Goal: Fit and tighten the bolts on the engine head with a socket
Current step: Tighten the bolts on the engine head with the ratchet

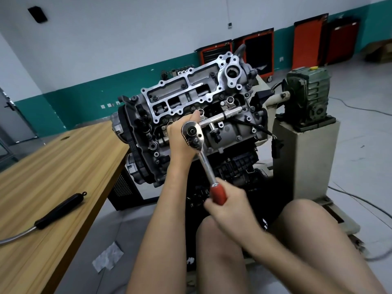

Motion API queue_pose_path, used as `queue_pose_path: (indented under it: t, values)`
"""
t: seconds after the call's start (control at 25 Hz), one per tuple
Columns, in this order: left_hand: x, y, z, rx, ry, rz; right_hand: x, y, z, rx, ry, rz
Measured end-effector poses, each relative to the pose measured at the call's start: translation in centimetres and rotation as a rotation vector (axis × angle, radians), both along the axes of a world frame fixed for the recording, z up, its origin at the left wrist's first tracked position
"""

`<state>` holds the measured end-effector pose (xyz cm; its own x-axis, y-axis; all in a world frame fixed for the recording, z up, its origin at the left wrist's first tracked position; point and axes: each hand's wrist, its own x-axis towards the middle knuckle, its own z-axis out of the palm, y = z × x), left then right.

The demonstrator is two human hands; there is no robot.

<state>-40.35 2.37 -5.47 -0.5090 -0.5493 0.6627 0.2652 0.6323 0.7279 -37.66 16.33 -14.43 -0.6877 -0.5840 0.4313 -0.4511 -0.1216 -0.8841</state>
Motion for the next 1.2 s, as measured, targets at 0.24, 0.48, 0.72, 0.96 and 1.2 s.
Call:
queue_pose_path:
  t: [0.24, 0.48, 0.72, 0.96, 1.2]
  values:
    - [0.0, -0.9, 0.6, -0.2, -0.083, -0.034, -4.3, 3.0, 2.6, 0.228, 0.234, 0.07]
    - [-0.3, -1.1, 1.0, -0.193, -0.125, -0.036, -12.8, 5.9, 11.0, 0.559, 0.793, -0.061]
    - [0.0, 0.2, -0.1, 0.063, 0.023, 0.016, -2.2, 1.8, 1.1, 0.073, 0.168, -0.023]
    - [0.3, -1.0, 0.4, -0.173, -0.076, -0.029, 0.3, 0.0, 0.4, 0.037, -0.001, 0.035]
    - [-0.2, -1.3, 0.8, -0.166, -0.117, -0.075, -11.6, 5.8, 10.4, 0.553, 0.771, -0.054]
